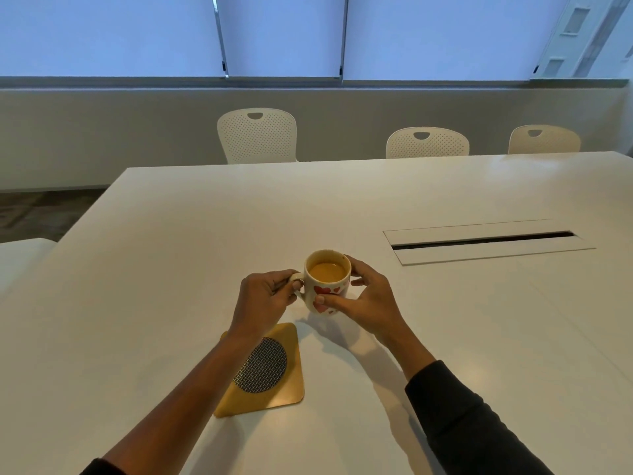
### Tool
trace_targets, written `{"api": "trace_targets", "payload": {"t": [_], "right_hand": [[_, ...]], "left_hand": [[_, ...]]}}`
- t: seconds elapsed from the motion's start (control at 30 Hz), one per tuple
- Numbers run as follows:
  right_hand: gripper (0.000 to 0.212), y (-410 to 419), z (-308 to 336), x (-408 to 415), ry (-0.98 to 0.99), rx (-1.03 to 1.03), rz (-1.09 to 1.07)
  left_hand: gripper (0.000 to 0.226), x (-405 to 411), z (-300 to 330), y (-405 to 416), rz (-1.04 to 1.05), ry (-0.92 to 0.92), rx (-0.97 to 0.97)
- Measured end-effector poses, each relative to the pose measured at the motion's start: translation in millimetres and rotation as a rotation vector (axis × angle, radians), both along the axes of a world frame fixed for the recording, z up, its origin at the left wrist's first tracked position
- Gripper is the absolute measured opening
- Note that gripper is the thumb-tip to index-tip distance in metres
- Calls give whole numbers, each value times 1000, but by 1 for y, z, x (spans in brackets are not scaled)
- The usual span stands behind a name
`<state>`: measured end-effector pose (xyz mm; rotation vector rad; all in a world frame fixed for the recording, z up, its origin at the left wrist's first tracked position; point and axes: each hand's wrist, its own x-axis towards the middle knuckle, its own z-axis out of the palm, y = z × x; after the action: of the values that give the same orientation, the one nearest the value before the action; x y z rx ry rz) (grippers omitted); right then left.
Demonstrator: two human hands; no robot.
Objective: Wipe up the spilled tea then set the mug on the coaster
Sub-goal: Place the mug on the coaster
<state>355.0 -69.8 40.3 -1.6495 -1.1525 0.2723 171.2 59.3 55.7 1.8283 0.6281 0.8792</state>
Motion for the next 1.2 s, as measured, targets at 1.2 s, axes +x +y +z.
{"api": "trace_targets", "payload": {"t": [1.2], "right_hand": [[76,-4,-32,-141,109,-103,92]], "left_hand": [[35,-147,-30,-16,97,98,-45]]}}
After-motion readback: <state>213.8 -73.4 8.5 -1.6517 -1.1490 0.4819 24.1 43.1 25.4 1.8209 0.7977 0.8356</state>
